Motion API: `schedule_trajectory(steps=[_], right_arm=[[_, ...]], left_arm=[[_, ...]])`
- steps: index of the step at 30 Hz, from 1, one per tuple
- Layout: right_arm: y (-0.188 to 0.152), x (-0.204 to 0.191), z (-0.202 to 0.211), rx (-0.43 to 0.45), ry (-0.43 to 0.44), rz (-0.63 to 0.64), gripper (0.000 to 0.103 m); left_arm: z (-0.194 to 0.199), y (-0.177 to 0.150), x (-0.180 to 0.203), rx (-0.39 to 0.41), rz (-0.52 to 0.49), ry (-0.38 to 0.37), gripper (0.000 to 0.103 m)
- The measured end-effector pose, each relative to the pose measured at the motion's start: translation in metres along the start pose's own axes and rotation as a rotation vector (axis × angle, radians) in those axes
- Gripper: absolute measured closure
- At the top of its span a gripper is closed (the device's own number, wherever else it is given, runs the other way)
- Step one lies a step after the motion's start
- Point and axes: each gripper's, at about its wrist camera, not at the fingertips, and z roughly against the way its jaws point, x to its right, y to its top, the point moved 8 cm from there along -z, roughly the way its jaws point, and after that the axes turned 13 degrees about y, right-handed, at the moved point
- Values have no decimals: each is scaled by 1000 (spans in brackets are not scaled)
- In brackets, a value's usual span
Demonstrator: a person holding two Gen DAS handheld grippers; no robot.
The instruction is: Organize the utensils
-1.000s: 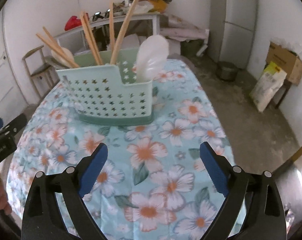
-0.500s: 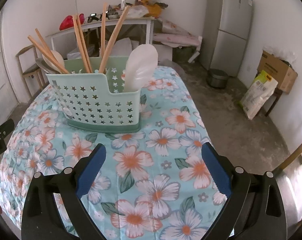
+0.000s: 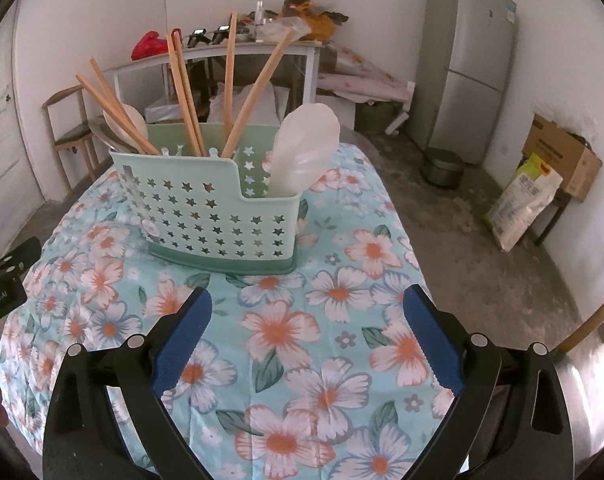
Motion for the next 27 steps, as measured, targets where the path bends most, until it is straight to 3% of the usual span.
schedule_trajectory(steps=[27], right_arm=[[2,0,3,7,7,-4,11]], left_arm=[[2,1,4,-3,-4,-12,6]])
